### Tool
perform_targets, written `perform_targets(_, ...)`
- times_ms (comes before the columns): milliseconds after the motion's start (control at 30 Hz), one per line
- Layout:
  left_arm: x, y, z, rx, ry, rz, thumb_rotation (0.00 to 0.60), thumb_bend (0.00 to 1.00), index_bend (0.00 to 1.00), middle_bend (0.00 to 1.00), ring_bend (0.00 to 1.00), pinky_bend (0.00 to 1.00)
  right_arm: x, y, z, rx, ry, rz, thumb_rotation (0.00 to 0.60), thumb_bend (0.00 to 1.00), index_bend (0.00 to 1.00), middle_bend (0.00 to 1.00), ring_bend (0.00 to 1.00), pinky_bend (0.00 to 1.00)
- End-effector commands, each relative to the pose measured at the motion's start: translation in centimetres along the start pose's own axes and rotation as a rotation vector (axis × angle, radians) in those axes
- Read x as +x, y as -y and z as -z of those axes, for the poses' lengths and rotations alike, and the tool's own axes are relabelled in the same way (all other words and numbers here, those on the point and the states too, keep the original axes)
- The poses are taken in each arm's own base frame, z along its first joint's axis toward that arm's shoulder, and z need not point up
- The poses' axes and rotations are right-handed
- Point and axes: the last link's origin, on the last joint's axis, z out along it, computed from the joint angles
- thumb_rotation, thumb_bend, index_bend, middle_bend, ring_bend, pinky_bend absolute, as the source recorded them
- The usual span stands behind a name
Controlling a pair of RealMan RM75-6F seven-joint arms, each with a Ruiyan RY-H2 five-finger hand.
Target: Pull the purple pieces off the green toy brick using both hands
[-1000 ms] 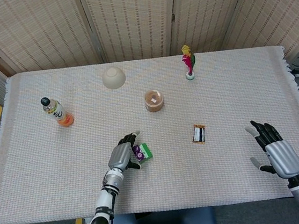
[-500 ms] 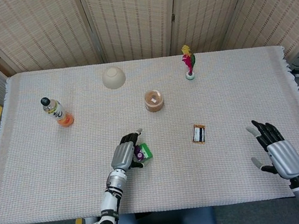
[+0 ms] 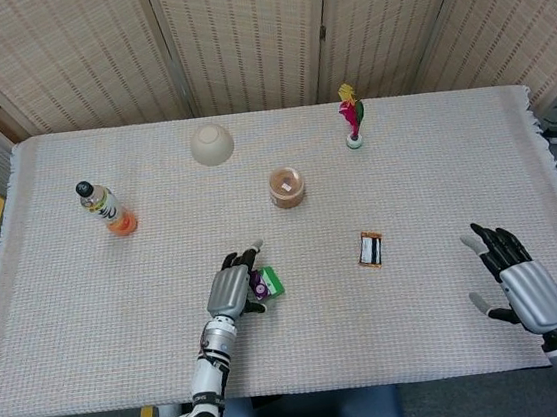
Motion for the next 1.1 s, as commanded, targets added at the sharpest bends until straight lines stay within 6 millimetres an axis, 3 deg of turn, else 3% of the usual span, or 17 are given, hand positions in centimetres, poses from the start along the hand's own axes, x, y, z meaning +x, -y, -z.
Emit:
perform_targets(33, -0.01, 0.09, -0.03, 0.002, -0.004, -0.005, 0.6, 0.23, 0.08, 0.23, 0.3, 0.15, -0.04, 0.01, -0.04, 0.001, 0.003, 0.001, 0.6, 0.37, 0.0, 0.0, 0.0, 0.0)
perform_targets(767, -0.49, 0.61, 0.05, -0.013, -0.011, 0.007, 0.6, 0.23, 0.12, 0.28, 0.38, 0.17, 0.12, -0.04, 0.06, 0.002, 0.0, -0.003, 0.6, 0.37, 0.0, 0.0, 0.0, 0.0)
perform_targets(1100, -0.51, 0.73, 0.01, -0.04, -0.047, 0.013, 0.6, 0.23, 0.19, 0.37, 0.47, 0.27, -0.02, 0.01, 0.02, 0.002, 0.009, 0.001, 0.6, 0.37, 0.0, 0.0, 0.0, 0.0)
